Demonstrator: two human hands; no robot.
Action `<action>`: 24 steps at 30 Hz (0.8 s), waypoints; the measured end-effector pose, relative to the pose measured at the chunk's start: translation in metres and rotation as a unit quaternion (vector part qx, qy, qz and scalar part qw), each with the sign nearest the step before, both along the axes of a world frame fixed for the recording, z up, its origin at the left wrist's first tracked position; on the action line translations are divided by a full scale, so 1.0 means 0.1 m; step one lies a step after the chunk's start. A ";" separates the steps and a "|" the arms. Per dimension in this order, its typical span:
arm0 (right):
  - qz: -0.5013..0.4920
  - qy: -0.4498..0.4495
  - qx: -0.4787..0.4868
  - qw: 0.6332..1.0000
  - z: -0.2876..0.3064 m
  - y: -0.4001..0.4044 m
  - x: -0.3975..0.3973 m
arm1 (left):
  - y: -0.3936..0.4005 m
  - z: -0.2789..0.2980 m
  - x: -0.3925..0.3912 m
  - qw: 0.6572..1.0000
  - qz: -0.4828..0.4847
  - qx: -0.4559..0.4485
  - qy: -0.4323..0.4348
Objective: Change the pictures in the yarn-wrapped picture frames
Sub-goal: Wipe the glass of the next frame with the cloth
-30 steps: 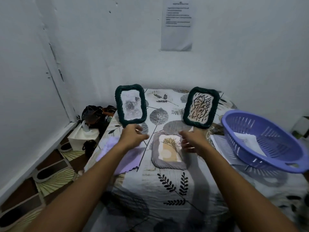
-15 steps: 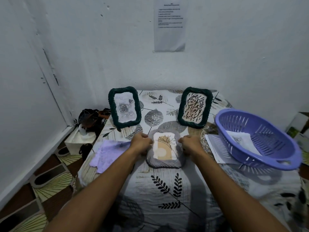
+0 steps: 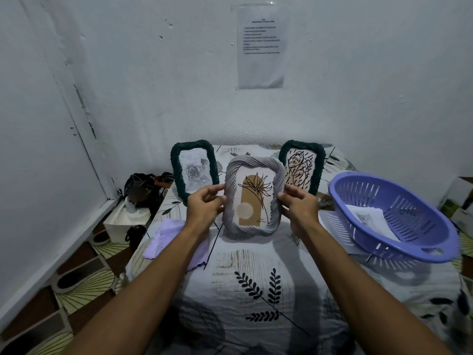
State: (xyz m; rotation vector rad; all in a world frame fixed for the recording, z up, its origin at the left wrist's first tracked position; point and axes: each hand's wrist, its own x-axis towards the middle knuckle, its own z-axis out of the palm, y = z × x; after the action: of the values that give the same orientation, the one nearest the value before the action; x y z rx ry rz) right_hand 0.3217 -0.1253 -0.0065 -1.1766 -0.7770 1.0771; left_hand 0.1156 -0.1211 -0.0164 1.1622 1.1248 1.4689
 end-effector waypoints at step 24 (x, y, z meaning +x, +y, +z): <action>0.083 0.050 0.008 0.995 0.01 0.17 0.02 | 0.37 -0.01 -0.01 0.975 -0.135 -0.133 -0.121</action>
State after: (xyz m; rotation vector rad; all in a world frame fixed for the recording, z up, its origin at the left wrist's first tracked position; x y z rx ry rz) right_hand 0.3240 -0.1081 -0.0056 -1.0512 -0.8148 1.2556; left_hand 0.1145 -0.0836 -0.0170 0.8835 0.9222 1.1740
